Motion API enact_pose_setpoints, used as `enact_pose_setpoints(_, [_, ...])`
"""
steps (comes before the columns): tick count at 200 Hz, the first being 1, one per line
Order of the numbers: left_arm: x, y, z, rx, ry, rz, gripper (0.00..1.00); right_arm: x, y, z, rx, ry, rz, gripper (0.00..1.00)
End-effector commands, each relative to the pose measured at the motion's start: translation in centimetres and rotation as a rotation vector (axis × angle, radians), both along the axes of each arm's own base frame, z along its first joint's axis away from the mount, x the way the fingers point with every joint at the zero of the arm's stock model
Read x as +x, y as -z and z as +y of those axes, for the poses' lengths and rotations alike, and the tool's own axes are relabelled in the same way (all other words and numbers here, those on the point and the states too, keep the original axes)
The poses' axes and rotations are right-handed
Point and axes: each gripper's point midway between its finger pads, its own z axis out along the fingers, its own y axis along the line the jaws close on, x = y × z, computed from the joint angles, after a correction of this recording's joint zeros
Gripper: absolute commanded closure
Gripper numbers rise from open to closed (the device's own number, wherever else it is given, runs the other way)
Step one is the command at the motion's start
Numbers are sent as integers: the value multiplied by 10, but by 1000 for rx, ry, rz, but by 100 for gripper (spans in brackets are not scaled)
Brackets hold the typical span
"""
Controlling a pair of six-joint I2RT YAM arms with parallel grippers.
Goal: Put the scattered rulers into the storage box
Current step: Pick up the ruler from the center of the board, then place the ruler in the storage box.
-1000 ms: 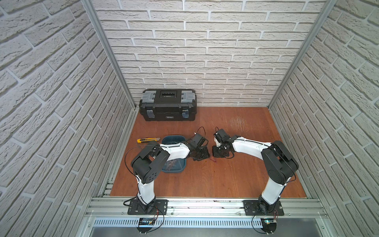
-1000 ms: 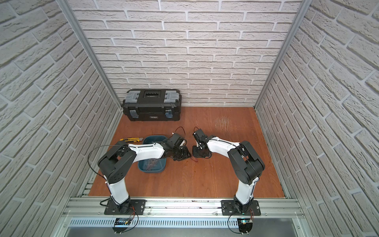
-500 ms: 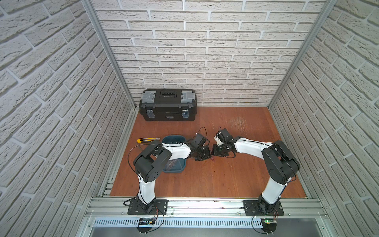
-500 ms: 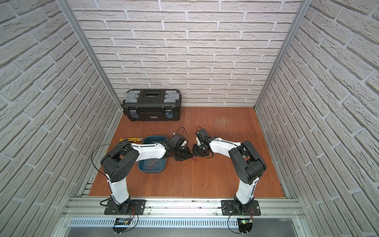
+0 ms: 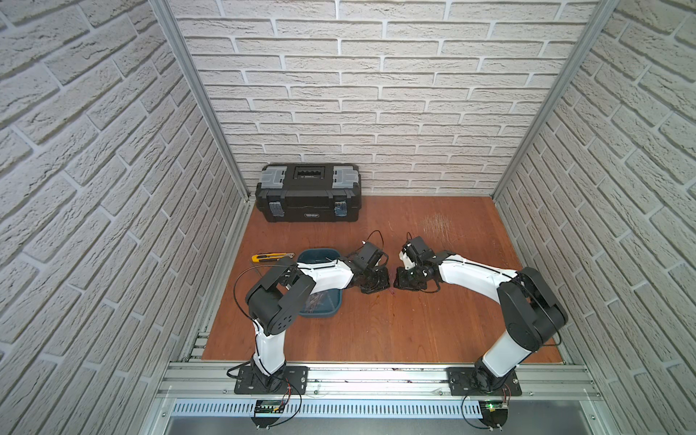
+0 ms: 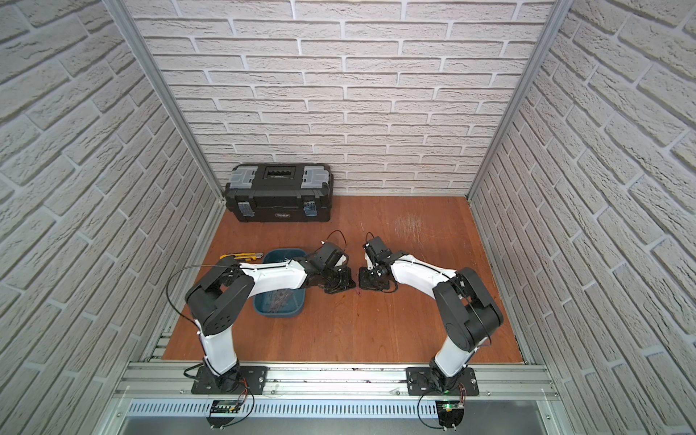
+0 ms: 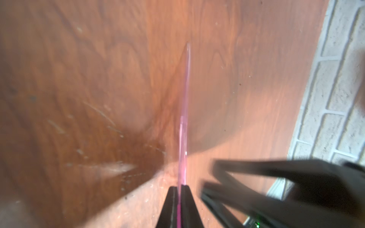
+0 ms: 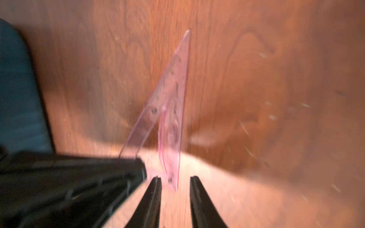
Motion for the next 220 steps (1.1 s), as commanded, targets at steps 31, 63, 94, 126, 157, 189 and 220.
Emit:
enact_pose_setpoints(31, [4, -46, 15, 55, 22, -94, 100, 8, -92, -28, -45, 23, -215, 51])
enact_pose_setpoints(63, [-5, -82, 37, 90, 23, -157, 100, 10, -105, -33, -44, 21, -236, 50])
enact_pose_setpoints(94, [-23, -112, 78, 152, -12, -207, 100, 13, -93, -24, -11, 18, -209, 50])
enact_pose_setpoints(126, [-42, -124, 139, 218, -97, -213, 100, 16, -86, -16, 22, 17, -195, 50])
enact_pose_setpoints(157, [-53, -122, 188, 232, -173, -182, 100, 16, -83, -16, 25, 17, -195, 50])
enact_pose_setpoints(189, [-61, -108, 212, 255, -203, -136, 100, 13, -82, -18, 14, 12, -195, 50])
enact_pose_setpoints(220, [-62, -94, 216, 272, -206, -109, 100, 11, -80, -20, 3, 3, -190, 50])
